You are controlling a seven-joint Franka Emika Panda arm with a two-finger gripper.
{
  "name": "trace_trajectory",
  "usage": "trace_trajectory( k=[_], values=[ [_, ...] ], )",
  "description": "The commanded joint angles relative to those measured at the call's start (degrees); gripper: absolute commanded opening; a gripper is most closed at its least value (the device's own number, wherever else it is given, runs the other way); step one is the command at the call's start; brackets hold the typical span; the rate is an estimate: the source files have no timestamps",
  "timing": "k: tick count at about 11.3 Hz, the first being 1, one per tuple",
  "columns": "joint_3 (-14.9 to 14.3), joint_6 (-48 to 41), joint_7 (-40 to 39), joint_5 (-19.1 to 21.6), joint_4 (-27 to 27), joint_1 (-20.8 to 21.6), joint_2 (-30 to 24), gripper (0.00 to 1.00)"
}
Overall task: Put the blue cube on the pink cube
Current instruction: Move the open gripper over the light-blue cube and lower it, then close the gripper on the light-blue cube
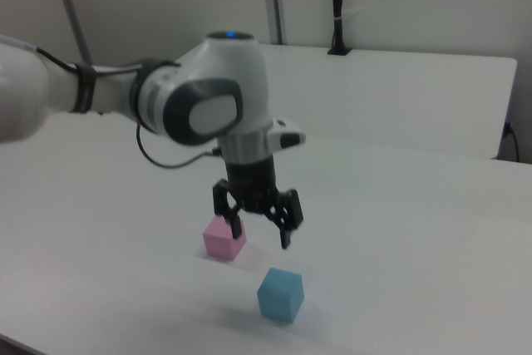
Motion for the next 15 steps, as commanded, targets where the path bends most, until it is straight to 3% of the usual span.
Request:
trace_trajectory(
  k=[1, 9, 11, 13, 15],
  values=[
    [-2.94, 11.92, -4.95, 0.09, -8.86, 0.21, -1.54, 1.0],
    [-2.94, 18.19, -4.51, 0.18, -9.14, 0.74, 6.02, 1.0],
    [-2.85, 18.11, -4.07, 0.18, -9.14, 0.92, 6.11, 0.89],
    [-2.85, 17.49, -3.98, 0.27, -9.14, 1.0, 5.85, 0.66],
    [-2.68, 14.35, -3.89, 0.27, -8.44, 1.09, 4.62, 0.6]
  ],
)
